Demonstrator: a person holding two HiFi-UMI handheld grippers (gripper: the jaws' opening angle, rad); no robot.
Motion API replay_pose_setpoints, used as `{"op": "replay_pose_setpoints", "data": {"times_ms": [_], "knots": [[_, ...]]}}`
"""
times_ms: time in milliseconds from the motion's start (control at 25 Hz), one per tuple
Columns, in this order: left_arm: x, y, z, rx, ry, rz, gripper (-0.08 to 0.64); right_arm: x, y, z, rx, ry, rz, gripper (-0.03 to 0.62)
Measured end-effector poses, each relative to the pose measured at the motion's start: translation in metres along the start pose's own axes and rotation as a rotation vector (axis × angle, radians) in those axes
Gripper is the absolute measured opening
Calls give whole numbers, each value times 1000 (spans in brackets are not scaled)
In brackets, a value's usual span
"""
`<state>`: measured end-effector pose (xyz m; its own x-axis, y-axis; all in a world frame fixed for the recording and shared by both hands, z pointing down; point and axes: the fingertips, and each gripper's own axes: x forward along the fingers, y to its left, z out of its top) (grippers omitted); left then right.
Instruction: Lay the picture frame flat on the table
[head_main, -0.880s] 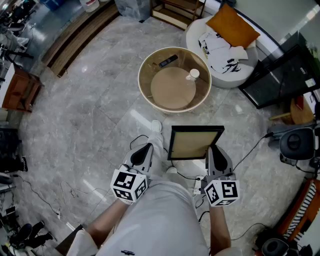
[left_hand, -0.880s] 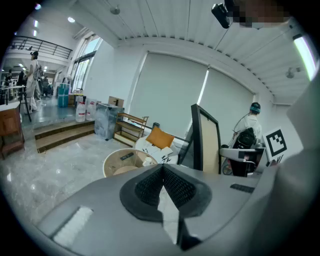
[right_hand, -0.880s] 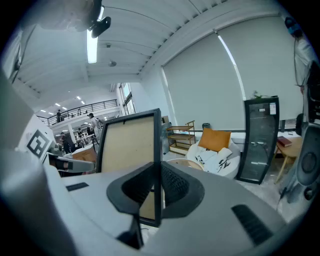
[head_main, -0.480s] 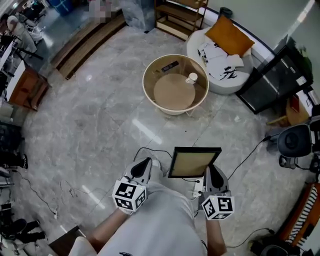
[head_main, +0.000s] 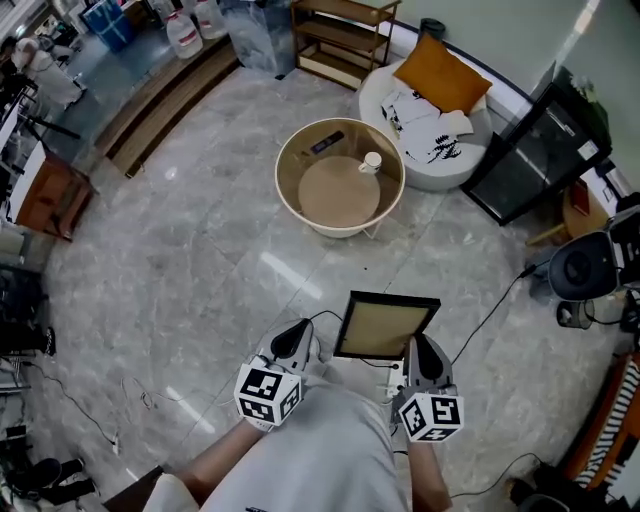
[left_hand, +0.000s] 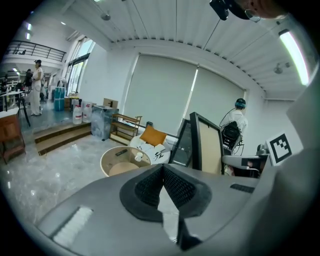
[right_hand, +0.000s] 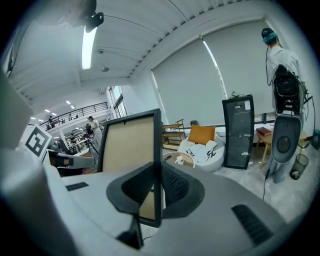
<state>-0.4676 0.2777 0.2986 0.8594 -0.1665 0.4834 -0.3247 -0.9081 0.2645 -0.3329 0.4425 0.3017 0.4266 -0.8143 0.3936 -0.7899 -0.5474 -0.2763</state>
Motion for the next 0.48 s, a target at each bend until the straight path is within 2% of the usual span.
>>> {"op": "replay_pose_setpoints", "data": {"times_ms": [200, 480], "knots": [[11, -7, 11, 24, -24, 7, 5, 0, -20, 11, -20, -35, -18, 35], [28, -18, 17, 39, -9, -6, 5, 6, -37, 29, -39, -53, -36, 34]]}}
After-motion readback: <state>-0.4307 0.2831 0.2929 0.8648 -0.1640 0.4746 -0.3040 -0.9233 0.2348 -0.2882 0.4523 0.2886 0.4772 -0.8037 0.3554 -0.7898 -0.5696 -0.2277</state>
